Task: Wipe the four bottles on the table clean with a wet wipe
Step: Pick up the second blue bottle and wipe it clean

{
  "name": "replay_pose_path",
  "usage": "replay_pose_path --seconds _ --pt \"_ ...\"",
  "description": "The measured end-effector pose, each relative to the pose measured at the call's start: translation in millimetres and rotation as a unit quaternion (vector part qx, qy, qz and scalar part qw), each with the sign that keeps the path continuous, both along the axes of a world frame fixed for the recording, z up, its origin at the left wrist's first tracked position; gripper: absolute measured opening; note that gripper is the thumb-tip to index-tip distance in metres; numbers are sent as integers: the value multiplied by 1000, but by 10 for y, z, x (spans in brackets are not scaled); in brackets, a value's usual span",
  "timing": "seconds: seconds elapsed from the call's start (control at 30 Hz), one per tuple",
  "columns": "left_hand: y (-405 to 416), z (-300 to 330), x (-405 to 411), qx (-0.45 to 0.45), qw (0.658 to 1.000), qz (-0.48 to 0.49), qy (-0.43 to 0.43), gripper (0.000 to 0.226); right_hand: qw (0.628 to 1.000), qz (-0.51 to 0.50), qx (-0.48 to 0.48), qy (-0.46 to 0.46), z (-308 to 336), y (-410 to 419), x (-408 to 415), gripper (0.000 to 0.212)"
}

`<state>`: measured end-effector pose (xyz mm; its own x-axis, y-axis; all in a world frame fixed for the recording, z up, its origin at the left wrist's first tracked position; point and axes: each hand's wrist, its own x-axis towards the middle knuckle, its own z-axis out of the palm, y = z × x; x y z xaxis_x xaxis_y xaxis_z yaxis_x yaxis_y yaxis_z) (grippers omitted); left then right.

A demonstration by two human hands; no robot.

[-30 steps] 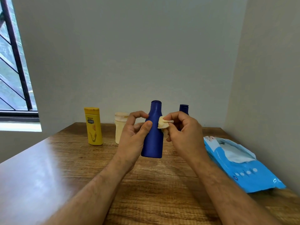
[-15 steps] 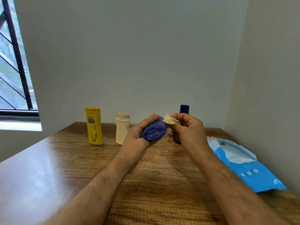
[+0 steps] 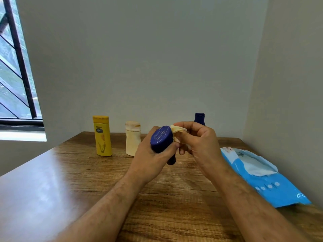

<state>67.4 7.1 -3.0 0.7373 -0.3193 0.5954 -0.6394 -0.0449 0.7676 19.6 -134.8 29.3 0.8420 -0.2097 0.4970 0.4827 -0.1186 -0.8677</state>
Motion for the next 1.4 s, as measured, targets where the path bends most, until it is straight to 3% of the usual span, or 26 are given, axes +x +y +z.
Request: replay_pose_path --seconds 0.2,0.3,0.37,0.5,0.63,0.8,1.0,1.17,1.4 --pt "-5 16 -19 2 1000 -19 13 51 993 82 86 21 22 10 -7 9" --pt "12 5 14 -12 1000 2 9 45 987 129 98 12 13 5 -7 10" --pt "30 -12 44 2 999 37 -19 41 992 108 62 -30 1 -8 -16 12" --pt "44 -39 77 36 991 103 -78 45 988 -39 -104 -106 -28 55 -33 12" --pt "42 -29 65 71 978 148 -125 54 974 -121 -140 -129 -57 110 -26 18" --pt "55 -19 54 72 971 182 -137 53 968 -92 -192 -131 -58 139 -71 28" --pt "82 -33 67 94 958 232 -141 52 982 -51 -165 -72 -30 150 -86 17" --pt "102 -51 78 62 961 234 -134 47 973 11 -218 -69 -23 181 -124 23" --pt "87 -56 89 107 952 229 -170 50 978 -80 -177 -80 -61 126 1 26"
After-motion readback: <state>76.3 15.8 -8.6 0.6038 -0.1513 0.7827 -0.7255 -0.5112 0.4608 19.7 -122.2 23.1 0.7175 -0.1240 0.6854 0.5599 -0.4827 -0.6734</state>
